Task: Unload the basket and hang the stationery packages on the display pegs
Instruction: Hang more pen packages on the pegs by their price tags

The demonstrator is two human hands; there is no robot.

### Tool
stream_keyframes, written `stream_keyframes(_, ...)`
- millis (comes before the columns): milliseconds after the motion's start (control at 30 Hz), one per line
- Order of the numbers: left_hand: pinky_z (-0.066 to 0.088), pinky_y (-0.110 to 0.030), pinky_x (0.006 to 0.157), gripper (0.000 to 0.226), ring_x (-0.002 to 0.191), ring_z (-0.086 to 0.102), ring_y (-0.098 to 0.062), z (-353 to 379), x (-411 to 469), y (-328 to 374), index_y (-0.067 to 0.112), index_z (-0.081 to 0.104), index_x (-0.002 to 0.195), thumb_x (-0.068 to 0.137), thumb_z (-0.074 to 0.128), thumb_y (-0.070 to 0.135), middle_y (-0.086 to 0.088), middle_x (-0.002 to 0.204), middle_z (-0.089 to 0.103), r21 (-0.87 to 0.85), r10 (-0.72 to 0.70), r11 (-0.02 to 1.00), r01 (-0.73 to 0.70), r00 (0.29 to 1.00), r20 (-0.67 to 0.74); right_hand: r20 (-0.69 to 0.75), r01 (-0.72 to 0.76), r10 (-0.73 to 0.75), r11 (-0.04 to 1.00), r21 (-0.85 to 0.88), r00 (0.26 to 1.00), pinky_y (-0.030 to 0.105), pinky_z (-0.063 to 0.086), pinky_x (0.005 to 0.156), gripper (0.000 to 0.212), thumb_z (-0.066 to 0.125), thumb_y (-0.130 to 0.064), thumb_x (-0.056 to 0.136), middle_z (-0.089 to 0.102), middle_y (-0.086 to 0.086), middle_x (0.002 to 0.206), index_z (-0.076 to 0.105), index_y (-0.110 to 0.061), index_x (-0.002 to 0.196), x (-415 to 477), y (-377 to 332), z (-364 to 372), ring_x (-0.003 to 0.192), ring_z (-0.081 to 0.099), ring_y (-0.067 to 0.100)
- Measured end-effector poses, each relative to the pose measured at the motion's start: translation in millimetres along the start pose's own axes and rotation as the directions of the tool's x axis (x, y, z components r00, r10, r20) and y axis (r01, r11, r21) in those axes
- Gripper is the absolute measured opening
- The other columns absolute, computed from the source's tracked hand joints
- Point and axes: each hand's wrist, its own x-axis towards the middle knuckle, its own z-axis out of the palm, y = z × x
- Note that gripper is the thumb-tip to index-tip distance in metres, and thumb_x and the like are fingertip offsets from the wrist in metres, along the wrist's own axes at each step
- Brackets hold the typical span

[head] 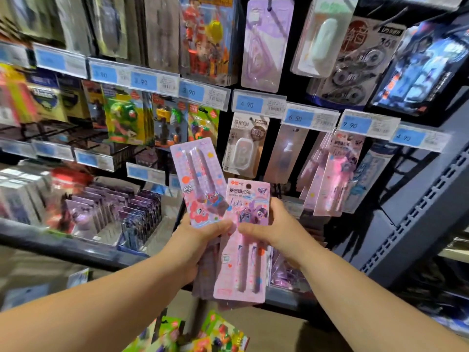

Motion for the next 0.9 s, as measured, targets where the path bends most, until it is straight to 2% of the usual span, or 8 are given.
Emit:
stream_keyframes(100,0.058,-0.04,0.072,0.044,0.095,0.071,-0.036,-1.9,1.5,0.2,0.005,0.058,0.124,0.082,0.07,0.001,-0.019,0.108,0.072,-0.01,0.01,1.0,-0.011,1.0,-0.013,0.027,-0.048,0.048,0.999,0.001,0.999,0.034,0.056,0.089,0.064,0.088,-0.011,0.068,0.07,-0.004,0.114,0.049,-0.027,0.116,-0.2,5.8,3.1,0.101,0.069,0.011)
stream_keyframes(200,0.058,-0.037,0.069,0.053,0.094,0.072,-0.035,-3.6,1.6,1.4,0.002,0.057,0.124,0.074,0.076,0.005,-0.021,0.109,0.071,-0.039,0.024,0.999,-0.023,1.0,0.017,0.013,-0.062,0.06,0.989,0.133,0.998,0.048,0.053,0.096,0.062,0.083,-0.004,0.071,0.071,0.006,0.115,0.05,-0.013,0.123,3.3,8.5,7.1,0.106,0.069,0.023)
stream_keyframes(333,0.058,-0.033,0.065,0.044,0.089,0.073,-0.03,-3.5,1.8,2.0,-0.003,0.057,0.117,0.077,0.069,0.009,-0.019,0.103,0.073,-0.043,0.05,0.998,-0.049,0.998,0.024,0.052,-0.078,0.068,0.972,0.222,0.996,0.041,0.056,0.091,0.041,0.068,0.006,0.083,0.071,0.012,0.113,0.055,-0.003,0.122,4.3,8.9,7.1,0.105,0.068,0.027)
stream_keyframes(433,0.061,-0.035,0.07,0.013,0.085,0.071,-0.029,-5.7,4.5,0.6,0.006,0.064,0.1,0.087,0.063,0.004,-0.016,0.093,0.073,-0.024,0.054,0.998,-0.054,0.999,-0.001,0.049,-0.082,0.071,0.96,0.268,0.996,0.027,0.057,0.074,0.026,0.061,0.002,0.09,0.072,0.008,0.104,0.058,-0.008,0.113,4.4,6.0,7.5,0.09,0.071,0.017)
stream_keyframes(500,0.061,-0.036,0.074,0.012,0.083,0.07,-0.027,-6.7,5.2,1.1,0.009,0.065,0.098,0.088,0.062,0.002,-0.014,0.089,0.073,-0.011,0.052,0.999,-0.052,0.998,-0.026,0.087,-0.106,0.085,0.954,0.28,0.993,0.023,0.055,0.068,0.023,0.057,-0.001,0.094,0.071,0.005,0.103,0.057,-0.01,0.115,2.7,4.2,7.4,0.086,0.069,0.014)
stream_keyframes(600,0.059,-0.03,0.063,0.028,0.076,0.072,-0.021,-7.6,6.0,1.5,-0.001,0.06,0.113,0.086,0.065,0.003,-0.01,0.084,0.074,0.011,0.051,0.999,-0.05,0.997,-0.064,0.143,-0.134,0.102,0.963,0.236,0.984,0.031,0.056,0.075,0.031,0.056,0.003,0.092,0.069,0.008,0.105,0.055,-0.011,0.119,-2.2,2.9,5.7,0.091,0.067,0.019)
stream_keyframes(700,0.056,-0.024,0.058,0.03,0.067,0.071,-0.014,-6.2,4.9,1.9,-0.005,0.058,0.116,0.087,0.063,0.003,-0.005,0.074,0.073,0.004,0.053,0.999,-0.052,0.997,-0.057,0.136,-0.114,0.084,0.966,0.234,0.987,0.041,0.054,0.092,0.042,0.057,0.014,0.087,0.066,0.02,0.117,0.053,-0.004,0.124,-3.8,2.3,5.3,0.104,0.064,0.028)
stream_keyframes(900,0.055,-0.022,0.059,0.027,0.066,0.071,-0.012,-3.8,3.1,4.0,-0.006,0.059,0.11,0.086,0.064,0.003,-0.004,0.071,0.073,-0.004,0.063,0.998,-0.063,0.997,-0.042,0.087,-0.096,0.075,0.959,0.266,0.993,0.033,0.057,0.081,0.03,0.059,0.012,0.087,0.069,0.015,0.104,0.059,-0.006,0.111,-3.8,4.5,1.8,0.091,0.067,0.024)
